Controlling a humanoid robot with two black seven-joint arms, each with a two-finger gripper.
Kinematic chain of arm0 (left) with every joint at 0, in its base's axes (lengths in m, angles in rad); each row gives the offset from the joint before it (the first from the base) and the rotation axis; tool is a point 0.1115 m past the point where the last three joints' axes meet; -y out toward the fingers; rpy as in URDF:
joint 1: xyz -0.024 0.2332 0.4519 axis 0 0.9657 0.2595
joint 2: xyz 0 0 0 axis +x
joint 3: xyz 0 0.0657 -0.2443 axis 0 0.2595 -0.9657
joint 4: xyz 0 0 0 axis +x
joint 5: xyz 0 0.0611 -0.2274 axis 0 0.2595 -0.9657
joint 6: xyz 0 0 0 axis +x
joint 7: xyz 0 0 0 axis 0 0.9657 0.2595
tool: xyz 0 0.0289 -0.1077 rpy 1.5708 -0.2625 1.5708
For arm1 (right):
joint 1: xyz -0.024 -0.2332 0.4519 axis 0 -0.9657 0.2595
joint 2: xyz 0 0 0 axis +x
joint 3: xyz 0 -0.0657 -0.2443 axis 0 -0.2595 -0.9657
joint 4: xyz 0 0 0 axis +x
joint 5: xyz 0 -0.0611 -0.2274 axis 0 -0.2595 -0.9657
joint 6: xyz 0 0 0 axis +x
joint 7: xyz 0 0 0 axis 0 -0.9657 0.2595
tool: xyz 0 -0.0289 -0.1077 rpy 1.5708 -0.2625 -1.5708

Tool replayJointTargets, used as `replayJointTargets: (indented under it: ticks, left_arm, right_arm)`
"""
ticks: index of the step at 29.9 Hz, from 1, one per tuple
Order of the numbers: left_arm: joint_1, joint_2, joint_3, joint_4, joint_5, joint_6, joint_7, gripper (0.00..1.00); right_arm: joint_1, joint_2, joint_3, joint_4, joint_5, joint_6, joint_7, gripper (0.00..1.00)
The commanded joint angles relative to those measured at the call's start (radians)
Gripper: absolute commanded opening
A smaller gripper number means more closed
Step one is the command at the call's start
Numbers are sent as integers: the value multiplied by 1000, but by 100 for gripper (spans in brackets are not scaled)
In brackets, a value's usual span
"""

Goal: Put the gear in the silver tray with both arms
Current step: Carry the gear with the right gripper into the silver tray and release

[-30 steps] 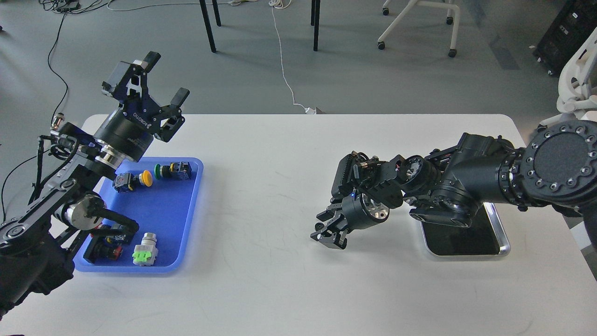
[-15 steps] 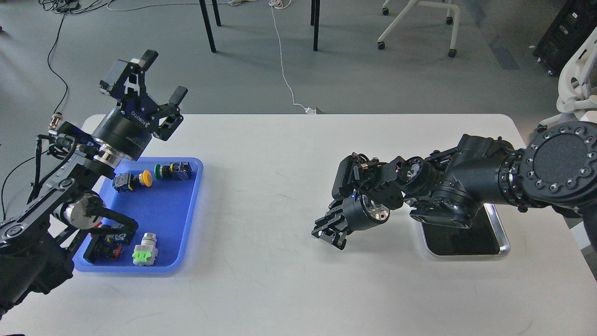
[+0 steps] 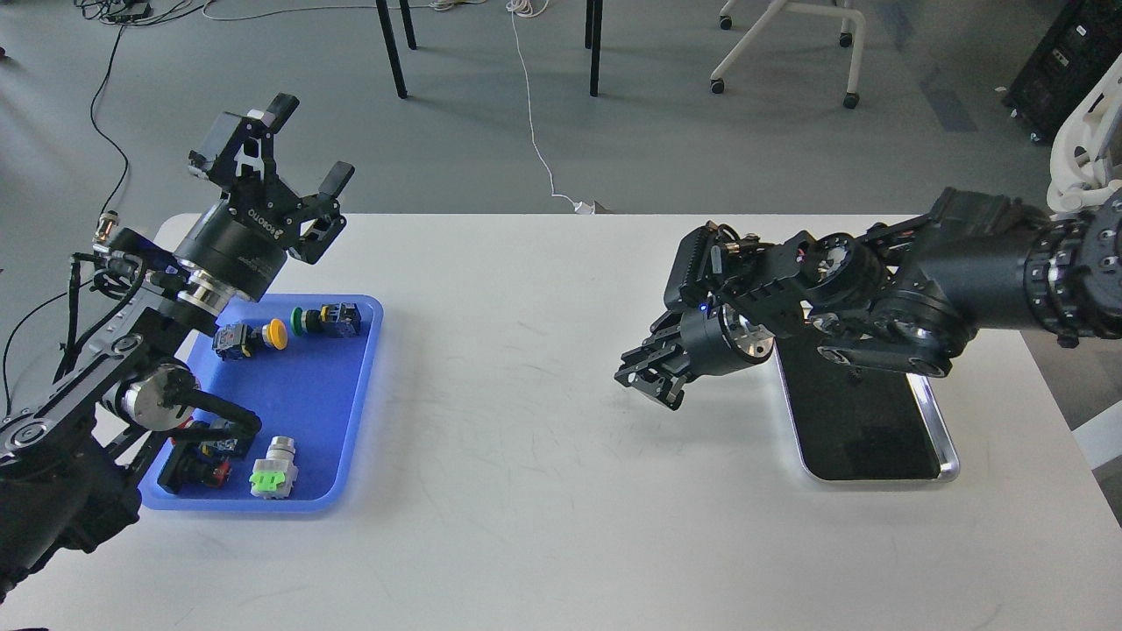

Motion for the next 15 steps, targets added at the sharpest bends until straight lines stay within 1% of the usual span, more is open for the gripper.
replayJointTargets:
  ticks: [1, 3, 7, 11, 15]
  left_arm:
    - [0, -5, 2, 0, 0, 0, 0, 98]
    - [0, -11, 2, 0, 0, -1, 0, 98]
    - [0, -26, 5, 0, 2, -1, 0, 98]
    - [0, -51, 6, 0, 2, 0, 0, 98]
    - [0, -62, 6, 0, 3, 0, 0, 98]
  right_arm:
    - [15, -170, -4, 55, -76, 2, 0, 15]
    - [0, -274, -6, 55, -159, 2, 0, 15]
    - [-58, -397, -9, 39, -215, 3, 0, 16]
    - [-112, -451, -9, 30, -215, 3, 0, 16]
    - [-178, -459, -5, 12, -213, 3, 0, 16]
